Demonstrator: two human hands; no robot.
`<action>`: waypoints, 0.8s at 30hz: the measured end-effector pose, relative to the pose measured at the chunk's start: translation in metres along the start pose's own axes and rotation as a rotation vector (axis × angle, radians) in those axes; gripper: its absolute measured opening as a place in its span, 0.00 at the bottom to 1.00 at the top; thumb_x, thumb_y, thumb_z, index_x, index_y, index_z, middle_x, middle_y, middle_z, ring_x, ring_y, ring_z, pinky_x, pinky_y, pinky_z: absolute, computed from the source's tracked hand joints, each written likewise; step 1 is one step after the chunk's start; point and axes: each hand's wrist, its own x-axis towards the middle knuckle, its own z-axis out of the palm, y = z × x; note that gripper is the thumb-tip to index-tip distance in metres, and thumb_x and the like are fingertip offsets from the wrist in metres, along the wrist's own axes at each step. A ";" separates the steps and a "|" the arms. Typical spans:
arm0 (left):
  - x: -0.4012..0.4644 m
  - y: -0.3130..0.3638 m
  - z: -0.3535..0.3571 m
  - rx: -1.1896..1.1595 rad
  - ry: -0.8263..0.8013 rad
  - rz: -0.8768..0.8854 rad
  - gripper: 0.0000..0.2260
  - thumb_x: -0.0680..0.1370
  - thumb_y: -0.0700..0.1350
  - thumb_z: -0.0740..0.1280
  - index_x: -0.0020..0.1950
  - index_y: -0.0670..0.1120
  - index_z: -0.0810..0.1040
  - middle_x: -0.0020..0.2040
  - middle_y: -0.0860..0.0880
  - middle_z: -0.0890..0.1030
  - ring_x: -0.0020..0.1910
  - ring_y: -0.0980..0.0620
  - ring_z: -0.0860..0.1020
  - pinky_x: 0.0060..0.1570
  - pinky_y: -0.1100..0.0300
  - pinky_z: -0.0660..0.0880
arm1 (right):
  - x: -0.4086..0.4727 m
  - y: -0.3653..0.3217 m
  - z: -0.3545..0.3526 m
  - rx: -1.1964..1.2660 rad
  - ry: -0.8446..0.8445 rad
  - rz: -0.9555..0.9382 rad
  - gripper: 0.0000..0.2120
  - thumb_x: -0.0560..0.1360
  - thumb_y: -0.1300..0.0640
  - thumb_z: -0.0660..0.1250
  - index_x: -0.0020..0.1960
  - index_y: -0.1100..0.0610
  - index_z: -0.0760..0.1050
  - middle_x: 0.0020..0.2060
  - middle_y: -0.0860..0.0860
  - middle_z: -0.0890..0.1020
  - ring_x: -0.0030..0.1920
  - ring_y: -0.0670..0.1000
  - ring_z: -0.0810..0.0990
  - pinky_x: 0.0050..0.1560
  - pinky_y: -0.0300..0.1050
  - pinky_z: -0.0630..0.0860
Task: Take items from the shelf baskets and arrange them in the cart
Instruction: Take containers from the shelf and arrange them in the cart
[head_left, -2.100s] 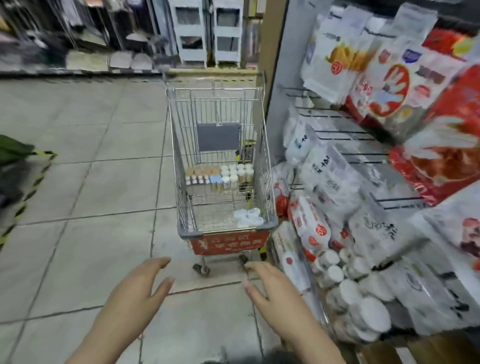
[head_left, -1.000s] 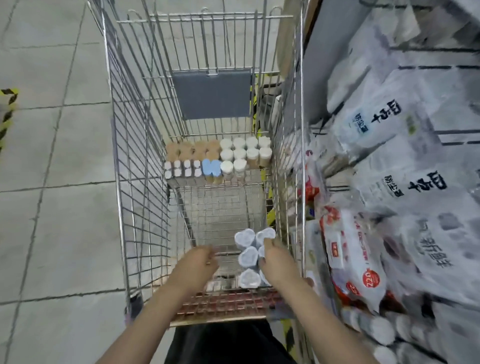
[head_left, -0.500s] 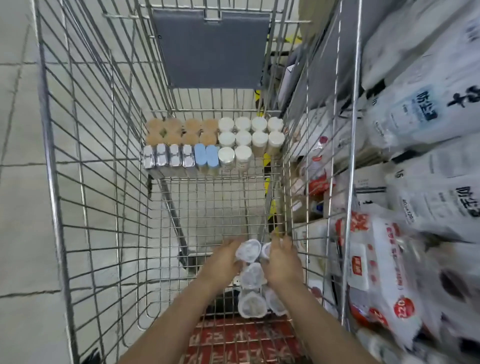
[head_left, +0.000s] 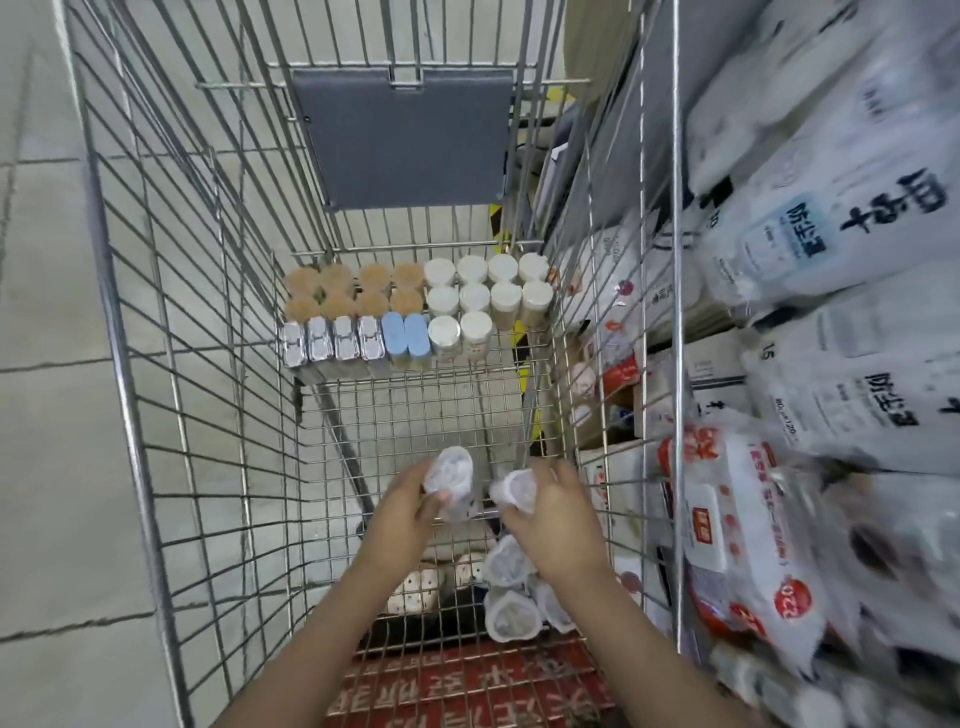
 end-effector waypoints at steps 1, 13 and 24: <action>-0.006 0.006 -0.011 -0.051 0.026 0.000 0.17 0.81 0.42 0.62 0.69 0.48 0.69 0.61 0.49 0.76 0.59 0.52 0.75 0.55 0.60 0.72 | -0.005 -0.006 -0.008 0.038 0.026 -0.009 0.30 0.73 0.48 0.68 0.73 0.52 0.65 0.69 0.54 0.66 0.64 0.56 0.72 0.60 0.46 0.74; -0.120 0.102 -0.132 -0.544 0.161 0.008 0.12 0.78 0.49 0.62 0.61 0.50 0.75 0.52 0.56 0.82 0.52 0.61 0.80 0.50 0.67 0.76 | -0.109 -0.066 -0.113 0.715 0.115 -0.137 0.31 0.71 0.54 0.74 0.71 0.47 0.67 0.60 0.44 0.72 0.55 0.40 0.76 0.56 0.39 0.76; -0.206 0.159 -0.187 -1.022 0.034 0.095 0.19 0.77 0.53 0.61 0.65 0.47 0.76 0.59 0.46 0.81 0.58 0.48 0.80 0.48 0.53 0.80 | -0.214 -0.095 -0.163 1.056 0.365 -0.171 0.28 0.62 0.38 0.77 0.60 0.44 0.77 0.58 0.46 0.81 0.59 0.47 0.79 0.62 0.54 0.76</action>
